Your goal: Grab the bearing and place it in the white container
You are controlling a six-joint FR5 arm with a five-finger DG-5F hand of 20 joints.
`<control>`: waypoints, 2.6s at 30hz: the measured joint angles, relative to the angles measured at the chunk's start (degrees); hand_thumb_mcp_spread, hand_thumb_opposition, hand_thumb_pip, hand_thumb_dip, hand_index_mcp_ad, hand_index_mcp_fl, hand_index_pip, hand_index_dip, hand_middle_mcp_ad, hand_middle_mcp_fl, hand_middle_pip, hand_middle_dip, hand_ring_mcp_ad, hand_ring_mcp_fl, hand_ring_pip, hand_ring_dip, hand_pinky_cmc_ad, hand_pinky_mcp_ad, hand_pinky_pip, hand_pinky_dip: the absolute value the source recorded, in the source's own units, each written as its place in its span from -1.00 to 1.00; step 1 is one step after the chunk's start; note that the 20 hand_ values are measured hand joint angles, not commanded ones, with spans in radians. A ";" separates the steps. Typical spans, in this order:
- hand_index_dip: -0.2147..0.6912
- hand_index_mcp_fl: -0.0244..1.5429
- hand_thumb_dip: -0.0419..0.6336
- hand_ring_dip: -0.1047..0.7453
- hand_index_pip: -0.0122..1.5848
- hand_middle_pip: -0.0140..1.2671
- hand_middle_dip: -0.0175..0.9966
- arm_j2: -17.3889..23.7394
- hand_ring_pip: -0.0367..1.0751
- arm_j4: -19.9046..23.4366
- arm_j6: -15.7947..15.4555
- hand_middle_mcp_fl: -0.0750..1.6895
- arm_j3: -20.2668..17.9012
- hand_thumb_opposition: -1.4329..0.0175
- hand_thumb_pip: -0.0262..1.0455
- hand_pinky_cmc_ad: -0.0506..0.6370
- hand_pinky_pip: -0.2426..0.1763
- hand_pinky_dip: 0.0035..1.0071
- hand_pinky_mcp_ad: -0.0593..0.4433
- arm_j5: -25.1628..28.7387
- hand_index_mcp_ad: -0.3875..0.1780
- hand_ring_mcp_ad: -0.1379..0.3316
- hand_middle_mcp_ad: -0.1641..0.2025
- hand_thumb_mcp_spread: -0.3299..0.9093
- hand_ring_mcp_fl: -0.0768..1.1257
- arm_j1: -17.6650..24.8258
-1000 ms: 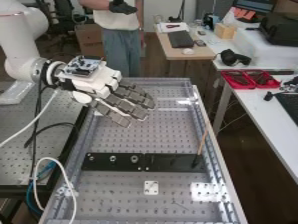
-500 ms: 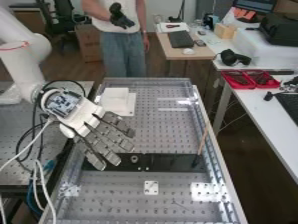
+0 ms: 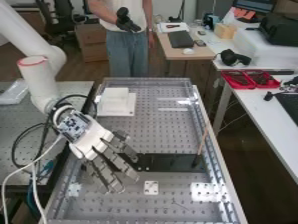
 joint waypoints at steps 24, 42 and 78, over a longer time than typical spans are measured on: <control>0.07 -0.91 -0.22 -0.65 0.72 -0.74 -0.66 -2.47 -0.75 -1.53 -8.31 -0.89 2.13 -0.11 -0.05 0.16 -0.13 -0.72 0.19 -16.27 -0.01 0.29 0.28 0.32 -0.85 -7.36; 0.04 -0.94 -0.18 -0.65 0.74 -0.75 -0.66 -2.21 -0.75 -0.21 -14.07 -0.89 1.10 -0.14 0.03 0.15 -0.13 -0.72 0.19 -21.15 -0.04 0.20 0.26 0.31 -0.85 -8.25; 0.01 -0.89 0.06 -0.65 0.76 -0.75 -0.66 -3.42 -0.75 -2.78 -15.34 -0.90 2.60 -0.19 0.10 0.15 -0.13 -0.72 0.19 -25.00 -0.06 0.14 0.27 0.30 -0.85 -8.64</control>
